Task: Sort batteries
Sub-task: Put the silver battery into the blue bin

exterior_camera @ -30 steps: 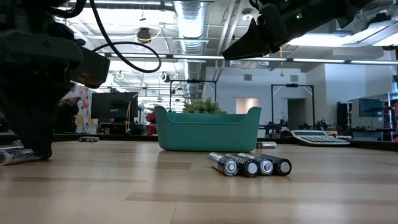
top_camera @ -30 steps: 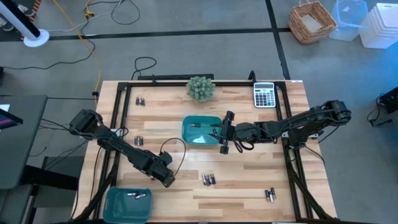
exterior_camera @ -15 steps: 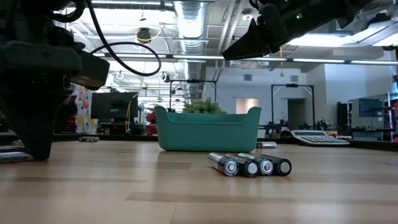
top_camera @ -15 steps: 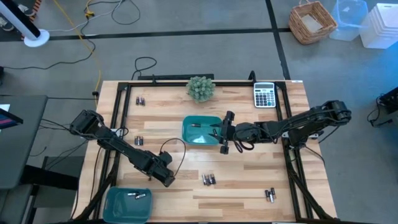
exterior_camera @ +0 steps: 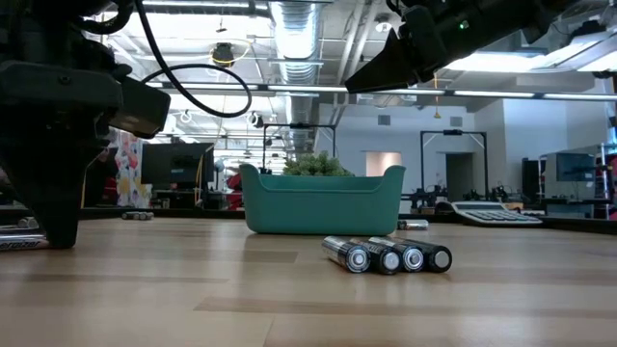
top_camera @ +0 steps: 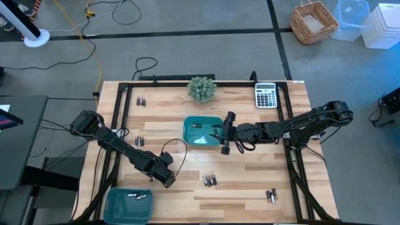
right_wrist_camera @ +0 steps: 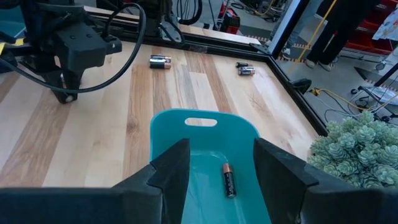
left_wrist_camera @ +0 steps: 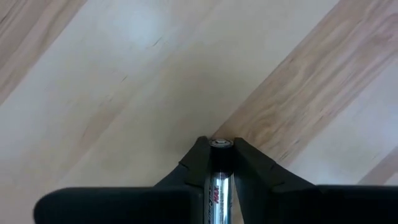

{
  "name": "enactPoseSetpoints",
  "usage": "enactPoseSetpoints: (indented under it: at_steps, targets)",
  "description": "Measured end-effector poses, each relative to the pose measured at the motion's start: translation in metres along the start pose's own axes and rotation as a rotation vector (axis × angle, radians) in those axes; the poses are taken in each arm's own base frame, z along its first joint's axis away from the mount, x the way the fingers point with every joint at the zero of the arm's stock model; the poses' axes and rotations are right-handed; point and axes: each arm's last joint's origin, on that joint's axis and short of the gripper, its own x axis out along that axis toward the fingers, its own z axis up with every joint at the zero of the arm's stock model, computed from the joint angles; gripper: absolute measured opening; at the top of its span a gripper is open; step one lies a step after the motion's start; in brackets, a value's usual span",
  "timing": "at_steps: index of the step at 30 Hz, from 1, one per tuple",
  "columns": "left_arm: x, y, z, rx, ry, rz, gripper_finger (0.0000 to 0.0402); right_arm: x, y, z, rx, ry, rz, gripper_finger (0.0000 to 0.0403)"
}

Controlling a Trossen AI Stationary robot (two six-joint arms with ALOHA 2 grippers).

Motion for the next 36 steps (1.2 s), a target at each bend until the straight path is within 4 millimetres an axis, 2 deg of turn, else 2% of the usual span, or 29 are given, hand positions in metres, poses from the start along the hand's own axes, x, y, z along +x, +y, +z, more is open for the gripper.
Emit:
enactPoseSetpoints:
  at_steps: [9, 19, 28, 32, 36]
  targets:
    - [-0.011, 0.001, 0.002, 0.031, -0.027, -0.035, 0.0041, 0.0, 0.0, 0.0, 0.0, 0.0, 0.0, 0.0193]
    - [-0.034, 0.002, 0.006, 0.114, -0.09, -0.102, 0.004, 0.0, 0.0, 0.0, 0.0, 0.0, 0.0, 0.0193]
    - [-0.075, 0.007, 0.006, 0.234, -0.073, -0.274, 0.004, 0.0, 0.0, 0.0, 0.0, 0.0, 0.0, 0.0193]
    - [-0.095, 0.01, -0.002, 0.265, -0.006, -0.389, 0.004, 0.0, 0.0, 0.0, 0.001, 0.0, 0.0, 0.0193]
    - [-0.11, 0.01, -0.015, 0.217, 0.081, -0.472, 0.004, 0.0, 0.0, 0.0, 0.004, 0.001, 0.0, 0.0193]
